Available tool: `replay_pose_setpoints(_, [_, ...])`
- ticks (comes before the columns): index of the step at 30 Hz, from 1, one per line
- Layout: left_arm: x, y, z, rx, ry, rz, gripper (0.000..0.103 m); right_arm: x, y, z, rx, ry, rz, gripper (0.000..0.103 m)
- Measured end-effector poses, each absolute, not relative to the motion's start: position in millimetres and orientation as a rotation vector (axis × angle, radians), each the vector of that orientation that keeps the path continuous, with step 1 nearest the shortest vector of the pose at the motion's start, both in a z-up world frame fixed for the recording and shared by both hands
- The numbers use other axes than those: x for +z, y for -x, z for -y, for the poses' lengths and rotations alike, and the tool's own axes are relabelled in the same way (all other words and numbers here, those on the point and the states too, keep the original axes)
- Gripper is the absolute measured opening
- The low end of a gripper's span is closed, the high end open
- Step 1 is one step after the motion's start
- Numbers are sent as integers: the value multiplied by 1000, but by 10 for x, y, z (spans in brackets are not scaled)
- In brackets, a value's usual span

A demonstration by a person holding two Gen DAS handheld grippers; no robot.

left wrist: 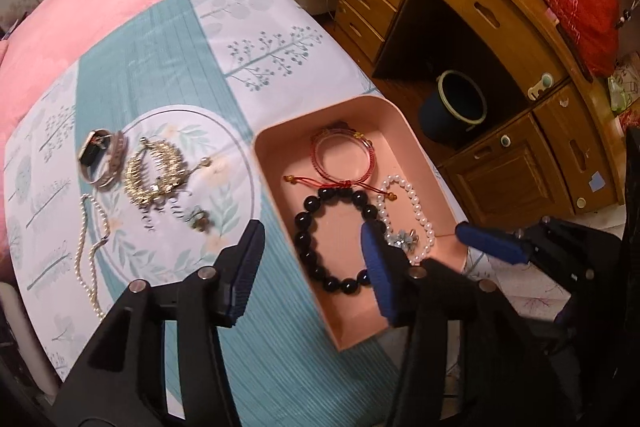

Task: Organize jewelry
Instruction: 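Lower the red bracelet and gold clip into the pink tray and open both grippers, then move the left gripper to the pink watch while the right gripper approaches the gold leaf comb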

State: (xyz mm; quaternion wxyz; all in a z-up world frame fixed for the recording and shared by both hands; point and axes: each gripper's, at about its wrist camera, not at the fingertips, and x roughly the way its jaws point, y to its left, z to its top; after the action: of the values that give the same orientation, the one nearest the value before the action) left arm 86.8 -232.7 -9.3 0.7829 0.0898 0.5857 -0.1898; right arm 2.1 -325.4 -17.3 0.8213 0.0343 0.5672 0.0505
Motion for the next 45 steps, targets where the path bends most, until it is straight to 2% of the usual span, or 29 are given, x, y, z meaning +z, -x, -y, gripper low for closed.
replay_pose_setpoints(18, [275, -633, 1696, -376, -164, -1194, 47, 103, -4, 2889, 94, -44, -1157, 35])
replay_pose_setpoints(35, [188, -635, 913, -238, -54, -1221, 47, 178, -63, 2371, 181, 64, -1143, 35])
replay_pose_setpoints(45, [64, -852, 373, -106, 13, -1222, 47, 138, -423, 2057, 270, 73, -1159, 34])
